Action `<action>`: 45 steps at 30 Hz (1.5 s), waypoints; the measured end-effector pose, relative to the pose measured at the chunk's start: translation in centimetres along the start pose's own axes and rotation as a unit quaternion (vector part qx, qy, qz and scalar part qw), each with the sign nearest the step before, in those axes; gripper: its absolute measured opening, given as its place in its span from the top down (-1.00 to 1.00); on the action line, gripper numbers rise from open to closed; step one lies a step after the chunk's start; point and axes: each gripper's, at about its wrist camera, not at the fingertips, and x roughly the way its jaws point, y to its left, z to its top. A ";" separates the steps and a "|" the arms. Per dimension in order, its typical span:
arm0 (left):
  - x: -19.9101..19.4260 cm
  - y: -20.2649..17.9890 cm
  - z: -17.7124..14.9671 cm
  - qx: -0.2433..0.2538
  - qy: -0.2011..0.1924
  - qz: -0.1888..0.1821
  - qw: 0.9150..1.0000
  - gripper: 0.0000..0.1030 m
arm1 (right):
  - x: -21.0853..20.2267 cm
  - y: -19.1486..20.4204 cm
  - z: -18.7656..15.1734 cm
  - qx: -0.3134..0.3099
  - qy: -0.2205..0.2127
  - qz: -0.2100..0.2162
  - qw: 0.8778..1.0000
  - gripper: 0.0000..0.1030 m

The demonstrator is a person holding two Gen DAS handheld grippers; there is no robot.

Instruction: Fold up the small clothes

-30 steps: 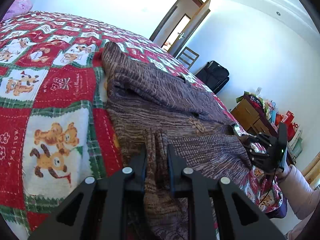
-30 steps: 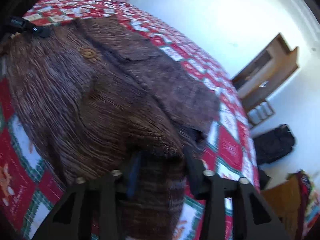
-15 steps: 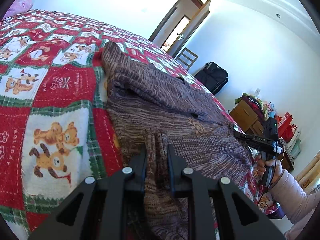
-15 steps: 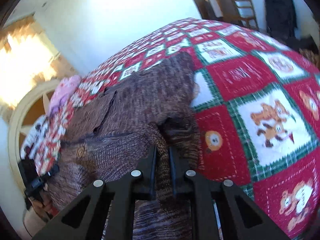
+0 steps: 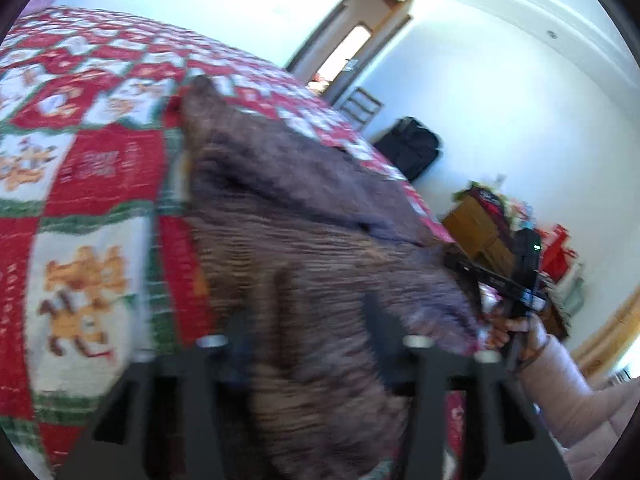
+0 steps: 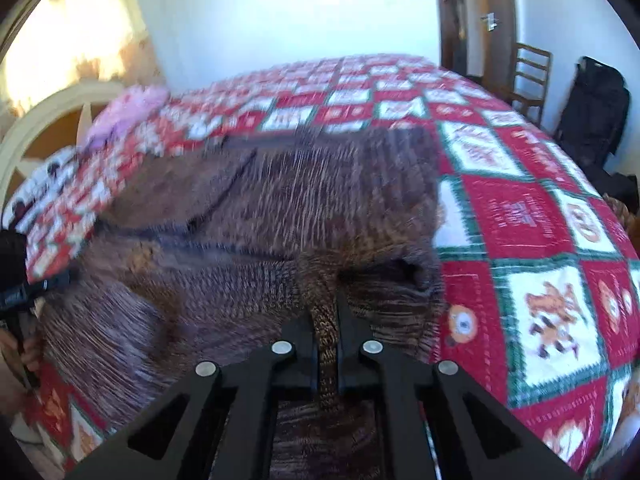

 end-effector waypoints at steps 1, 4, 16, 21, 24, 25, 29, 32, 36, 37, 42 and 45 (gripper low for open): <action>0.2 -0.6 0.0 0.012 0.001 -0.007 1.000 -0.53 | -1.1 -0.4 -0.2 0.017 -0.020 0.000 1.000 0.90; 0.9 -2.0 -0.1 0.045 0.010 0.016 0.999 -0.71 | -2.8 -1.7 -0.8 0.051 -0.041 -0.025 0.998 0.90; 0.7 -0.2 1.2 -0.023 -0.006 -0.010 1.000 -0.62 | -1.9 -4.7 -3.6 0.128 -0.029 -0.007 0.991 0.89; 1.0 -0.2 0.9 -0.014 -0.010 0.018 1.000 -0.18 | -1.9 -5.4 -4.0 0.152 -0.034 0.018 0.988 0.87; 0.3 0.8 0.8 -0.039 -0.021 0.000 0.999 -0.16 | -2.1 -6.2 -4.3 0.180 -0.039 0.044 0.982 0.78; 0.2 1.0 0.7 -0.044 -0.024 -0.003 0.999 -0.19 | -2.4 -6.3 -4.4 0.186 -0.044 0.055 0.980 0.68; 0.2 1.2 0.6 -0.047 -0.027 -0.004 0.999 -0.19 | -3.7 -5.4 -4.1 0.165 -0.064 0.059 0.982 -0.12; 0.0 1.3 0.5 -0.052 -0.033 -0.005 0.998 -0.19 | -3.8 -4.4 -3.3 0.126 -0.057 0.038 0.990 -0.17; 0.0 1.2 0.6 -0.055 -0.030 -0.002 0.998 -0.24 | -2.4 -2.3 -2.2 0.050 -0.030 0.008 0.998 -0.16; 0.2 0.8 0.7 -0.047 -0.024 0.005 0.999 -0.26 | -1.6 -1.6 -2.1 0.029 -0.011 -0.007 0.999 -0.15; 0.3 0.2 0.7 -0.031 -0.016 0.008 0.999 -0.29 | -0.8 -0.1 -2.5 -0.008 -0.009 -0.045 0.999 0.81; -0.4 0.6 0.6 -0.047 -0.021 -0.014 0.999 -0.34 | -1.2 -1.1 -3.1 0.028 -0.019 -0.033 0.999 0.80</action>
